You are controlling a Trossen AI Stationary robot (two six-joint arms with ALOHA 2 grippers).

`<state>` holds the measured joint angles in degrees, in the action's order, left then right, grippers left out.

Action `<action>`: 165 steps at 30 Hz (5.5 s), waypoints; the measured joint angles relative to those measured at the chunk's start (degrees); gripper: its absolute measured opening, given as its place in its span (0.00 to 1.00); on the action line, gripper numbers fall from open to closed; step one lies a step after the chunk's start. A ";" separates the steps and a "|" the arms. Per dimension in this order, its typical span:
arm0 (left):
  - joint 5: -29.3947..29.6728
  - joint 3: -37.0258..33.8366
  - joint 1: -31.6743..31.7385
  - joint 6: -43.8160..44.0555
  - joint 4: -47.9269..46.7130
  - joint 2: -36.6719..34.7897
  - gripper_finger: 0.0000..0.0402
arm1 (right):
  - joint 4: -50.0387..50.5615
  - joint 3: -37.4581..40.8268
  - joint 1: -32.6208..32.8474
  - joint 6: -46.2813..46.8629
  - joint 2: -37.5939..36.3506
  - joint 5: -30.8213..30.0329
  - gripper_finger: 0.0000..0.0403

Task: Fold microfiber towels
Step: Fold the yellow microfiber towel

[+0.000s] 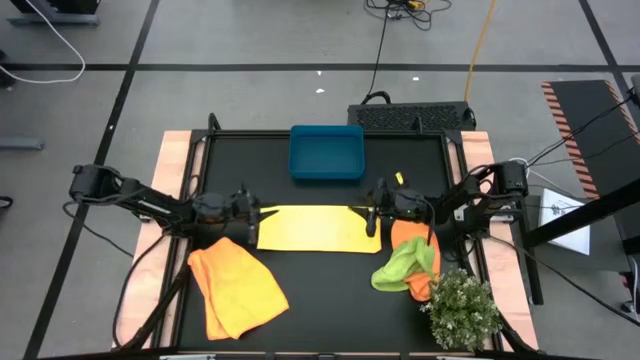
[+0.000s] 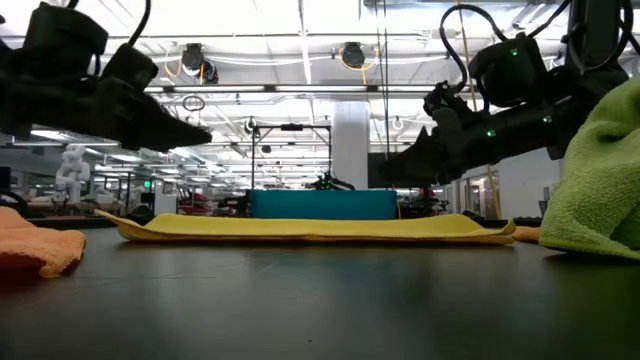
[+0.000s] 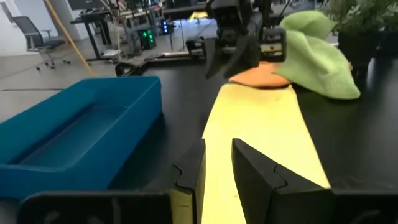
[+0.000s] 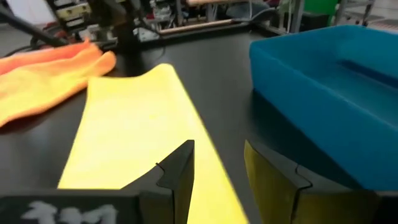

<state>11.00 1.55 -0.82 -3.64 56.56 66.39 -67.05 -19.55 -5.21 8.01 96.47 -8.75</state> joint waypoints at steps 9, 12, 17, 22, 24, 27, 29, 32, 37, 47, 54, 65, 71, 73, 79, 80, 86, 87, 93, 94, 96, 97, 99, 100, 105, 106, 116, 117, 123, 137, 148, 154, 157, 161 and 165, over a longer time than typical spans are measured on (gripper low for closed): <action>1.45 -0.23 0.04 -0.32 0.92 -0.12 0.20 | 0.53 0.02 -0.38 -2.17 -0.02 0.07 0.33; 2.71 -0.23 0.04 0.24 1.03 -0.13 0.20 | 0.55 0.02 -0.83 -2.69 -0.02 0.02 0.33; 2.50 -0.23 0.02 2.84 0.37 -0.13 0.20 | 0.57 0.02 -0.81 -2.71 -0.02 0.07 0.33; 2.32 -0.23 0.02 -0.83 0.28 -0.13 0.20 | 0.74 0.02 -0.70 -1.13 -0.02 3.12 0.33; 2.34 -0.23 0.02 -2.06 0.25 -0.13 0.20 | 1.16 0.02 -0.38 -0.28 -0.02 3.03 0.33; 2.34 -0.21 0.02 -1.56 -1.56 -0.13 0.20 | 2.52 0.07 -0.29 0.31 -0.04 2.84 0.33; 2.42 -0.21 0.02 -0.46 -3.90 -0.13 0.20 | 2.73 0.07 -0.27 1.15 -0.04 2.80 0.33; 2.84 -0.21 0.02 0.44 -6.46 -0.05 0.20 | 2.71 0.07 -0.27 1.36 -0.04 2.76 0.33; 5.49 -0.21 0.03 -1.28 -5.18 -0.03 0.20 | 2.56 0.07 -0.29 1.36 -0.04 1.61 0.33; 3.49 0.98 2.31 3.74 -9.36 -0.68 0.20 | 3.98 0.06 -1.29 4.98 -1.00 9.64 0.33; -4.37 13.88 10.25 8.34 -45.81 -1.14 0.20 | 15.20 0.04 -4.72 5.76 -7.48 13.31 0.33; -21.65 26.96 15.98 -0.75 -62.09 -0.59 0.29 | 43.62 -5.39 -13.81 1.53 -16.52 18.03 0.33; -21.97 27.07 15.86 0.18 -61.90 -0.33 0.44 | 57.27 -9.75 -16.97 -0.34 -16.47 24.70 0.36; -21.97 27.07 15.57 0.42 -61.88 -0.33 0.47 | 57.22 -9.75 -18.23 0.90 -16.48 29.23 0.39; -22.05 27.07 14.48 0.80 -59.24 -0.33 0.50 | 62.14 -9.75 -20.36 0.88 -16.44 31.32 0.47; -22.06 27.07 14.25 0.83 -58.48 -0.31 0.50 | 62.83 -9.75 -20.46 0.85 -16.44 31.35 0.49; -24.92 27.07 11.77 1.40 -53.81 2.11 0.50 | 65.27 -9.75 -19.81 0.01 -16.44 31.39 0.52; -24.94 27.07 11.23 1.40 -52.69 2.70 0.50 | 65.59 -9.75 -19.77 -0.20 -16.44 31.40 0.52; -24.48 27.07 9.31 1.46 -46.56 6.23 0.50 | 66.03 -9.73 -19.74 -1.93 -16.41 31.17 0.41; -24.53 27.07 9.17 1.50 -45.20 6.91 0.50 | 66.03 -9.73 -19.74 -2.42 -16.41 31.08 0.38; -24.96 27.07 8.93 1.60 -42.00 8.38 0.50 | 66.05 -9.73 -19.74 -3.26 -16.41 31.06 0.31; -25.17 27.07 8.85 1.65 -40.58 9.09 0.50 | 66.05 -9.73 -19.74 -3.66 -16.41 31.05 0.26; -25.96 27.07 8.82 2.09 -37.72 10.90 0.50 | 66.05 -9.73 -19.74 -4.44 -16.41 31.04 0.18; -26.01 27.07 8.81 2.27 -36.37 11.91 0.50 | 66.03 -9.73 -19.74 -4.75 -16.41 31.04 0.13; -26.03 27.07 8.83 2.71 -29.82 16.05 0.50 | 63.37 -9.70 -19.72 -4.58 -16.39 30.95 0.02; -26.03 27.07 8.83 2.88 -28.67 16.71 0.50 | 62.04 -9.70 -19.72 -3.94 -16.39 30.95 0.02; -26.78 30.52 11.66 4.81 -20.80 22.11 0.50 | 54.82 -13.95 -16.23 -3.37 -16.41 31.17 0.00; -27.45 32.13 11.91 5.00 -20.86 23.24 0.50 | 54.82 -14.86 -15.41 -3.88 -16.41 31.11 0.00; -29.57 43.82 12.09 4.02 -26.99 30.76 0.50 | 54.93 -18.33 -11.77 -5.73 -16.44 30.09 0.00; -29.61 63.11 12.60 3.52 -43.36 42.51 0.50 | 55.30 -18.32 -7.97 -5.79 -16.42 26.64 0.00; -36.46 64.40 12.37 3.51 -43.20 44.63 0.50 | 55.74 -18.34 -6.65 -5.79 -16.44 25.09 0.00; -36.46 64.40 12.39 3.36 -44.56 44.63 0.46 | 55.87 -18.34 -6.67 -5.77 -16.44 25.09 0.00; -36.46 64.40 12.46 3.36 -44.49 44.63 0.39 | 56.64 -18.34 -6.67 -5.75 -16.44 25.09 0.00; -36.26 64.40 12.48 2.26 -44.58 44.63 0.26 | 56.79 -18.34 -6.67 -5.73 -16.44 25.09 0.00; -35.50 64.40 12.48 0.86 -44.49 44.63 0.11 | 57.05 -18.34 -6.69 -5.72 -16.44 25.12 0.00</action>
<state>-24.49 65.95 11.66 -2.77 12.07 111.02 -10.00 -37.89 -11.90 2.29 80.03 16.36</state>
